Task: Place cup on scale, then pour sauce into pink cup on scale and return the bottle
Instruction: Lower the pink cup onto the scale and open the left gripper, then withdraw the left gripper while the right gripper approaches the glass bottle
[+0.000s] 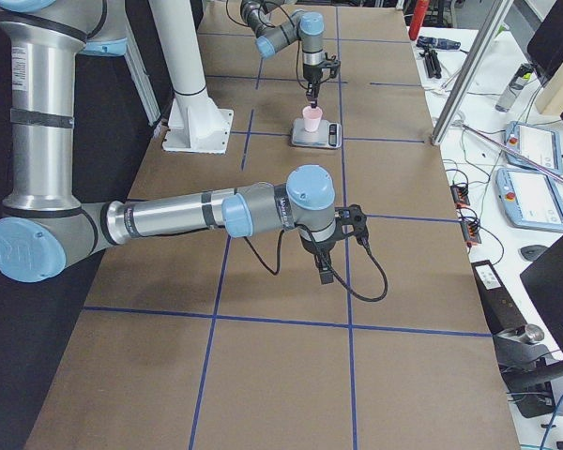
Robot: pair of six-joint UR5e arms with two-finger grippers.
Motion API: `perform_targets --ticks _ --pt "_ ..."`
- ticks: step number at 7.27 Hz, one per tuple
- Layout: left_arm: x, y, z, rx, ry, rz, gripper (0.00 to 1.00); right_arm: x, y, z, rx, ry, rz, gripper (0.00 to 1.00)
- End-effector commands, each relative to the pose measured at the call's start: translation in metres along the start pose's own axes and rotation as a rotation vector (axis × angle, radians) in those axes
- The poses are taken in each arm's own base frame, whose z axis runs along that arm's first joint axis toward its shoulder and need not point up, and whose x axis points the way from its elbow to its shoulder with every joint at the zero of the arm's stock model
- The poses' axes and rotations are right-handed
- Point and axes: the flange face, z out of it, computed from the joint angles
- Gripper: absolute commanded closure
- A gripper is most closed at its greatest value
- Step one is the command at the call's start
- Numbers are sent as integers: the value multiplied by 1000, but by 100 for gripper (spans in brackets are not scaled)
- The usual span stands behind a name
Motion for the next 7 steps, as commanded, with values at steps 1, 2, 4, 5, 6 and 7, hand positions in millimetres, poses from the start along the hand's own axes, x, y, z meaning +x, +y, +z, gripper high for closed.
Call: perform_targets --ticks 1,2,4,5,6,7 --pt "-3 2 -3 3 1 4 0 -1 0 0 2 -6 -2 0" --pt "-5 0 -9 16 1 1 0 -6 -1 -2 5 -32 -6 0" --pt "-41 -7 -43 57 -11 25 0 -22 -5 -10 62 -112 -11 0" --pt "-75 1 -65 65 -41 72 0 -39 3 -9 106 -132 8 0" --pt "-116 9 -90 77 -79 147 0 -67 18 -6 143 -175 49 0" --pt "-174 9 -113 104 -131 226 0 -106 28 -6 165 -227 87 0"
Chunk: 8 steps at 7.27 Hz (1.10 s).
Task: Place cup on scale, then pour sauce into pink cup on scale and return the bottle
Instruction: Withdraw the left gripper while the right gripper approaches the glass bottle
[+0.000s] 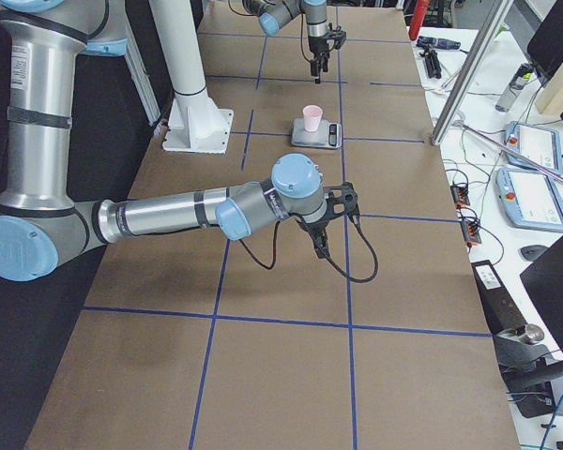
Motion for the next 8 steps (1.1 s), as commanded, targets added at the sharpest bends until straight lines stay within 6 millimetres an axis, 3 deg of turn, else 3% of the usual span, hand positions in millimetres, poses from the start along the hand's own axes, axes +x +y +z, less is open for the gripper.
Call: perform_targets --ticks 1,2,3,4,5,6,7,8 --pt "-133 18 -41 23 -125 169 0 -97 20 -6 46 -120 86 0" --pt "-212 24 -56 3 -205 246 0 -142 25 2 48 -123 107 0" --pt "-320 40 -86 -45 -203 201 0 -182 32 15 66 -108 134 0" --pt "-429 72 -99 -94 -163 115 0 -222 43 29 89 -101 167 0" --pt "-509 119 -92 -169 -164 102 0 -242 57 32 95 -99 171 0" --pt "-584 152 -92 -212 -176 10 0 -254 73 30 98 -88 161 0" --pt "-642 188 -96 -228 -178 -11 0 -266 88 42 123 -52 133 0" --pt "-671 235 -87 -261 -148 -52 0 -278 106 69 174 8 128 0"
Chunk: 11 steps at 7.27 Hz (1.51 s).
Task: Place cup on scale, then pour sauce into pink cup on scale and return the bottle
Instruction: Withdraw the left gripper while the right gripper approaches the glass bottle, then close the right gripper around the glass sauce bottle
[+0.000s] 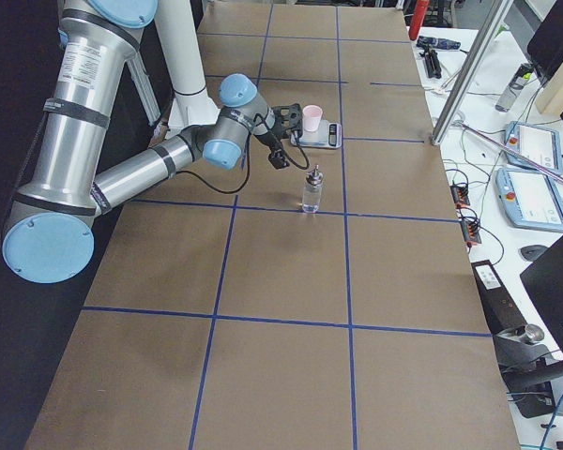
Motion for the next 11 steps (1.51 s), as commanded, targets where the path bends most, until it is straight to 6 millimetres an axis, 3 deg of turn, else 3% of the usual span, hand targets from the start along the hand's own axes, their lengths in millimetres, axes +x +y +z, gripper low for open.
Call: perform_targets --ticks 1,2,3,5,6,8,9,11 --pt "-44 92 45 -38 112 -88 0 -25 50 40 115 77 -19 0" --pt "-38 100 47 -29 138 -94 0 -34 66 50 177 92 -34 0" --pt "-38 100 46 -26 138 -92 0 -30 84 64 266 139 -65 0" --pt "-38 101 46 -26 138 -92 0 -6 121 113 429 191 -106 0" --pt "-38 102 46 -27 140 -92 0 21 133 138 490 175 -109 0" --pt "-36 101 44 -23 137 -86 0 17 149 199 599 193 -129 0" --pt "-37 102 45 -24 138 -89 0 21 154 217 632 217 -151 0" --pt "-36 100 43 -20 137 -85 0 24 155 228 675 239 -174 0"
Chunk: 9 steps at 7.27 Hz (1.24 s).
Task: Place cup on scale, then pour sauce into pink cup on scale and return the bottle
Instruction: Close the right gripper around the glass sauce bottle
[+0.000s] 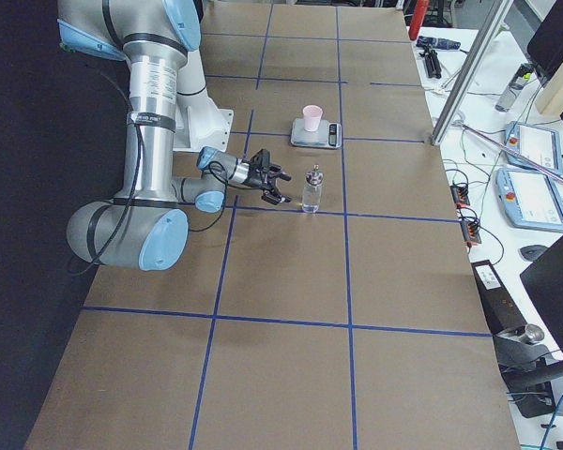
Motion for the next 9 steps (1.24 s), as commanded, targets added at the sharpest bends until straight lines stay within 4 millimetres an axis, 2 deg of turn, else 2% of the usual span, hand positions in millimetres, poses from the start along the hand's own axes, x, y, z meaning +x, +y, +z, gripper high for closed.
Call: perform_targets --ticks 1,4,6,7,8,9 --pt "1 -1 -1 2 0 3 0 0 10 9 38 18 -26 0" --pt "4 -2 -5 9 -3 10 0 -12 -1 14 88 21 -28 0" --pt "6 -4 -7 13 -5 15 0 -2 -13 25 114 53 -62 0" --pt "7 -4 -8 14 -6 16 0 8 -12 35 125 77 -74 0" --pt "7 -4 -8 14 -6 16 0 4 -19 45 137 87 -63 0" --pt "6 -4 -8 15 -6 15 0 -9 -24 53 151 85 -54 0"
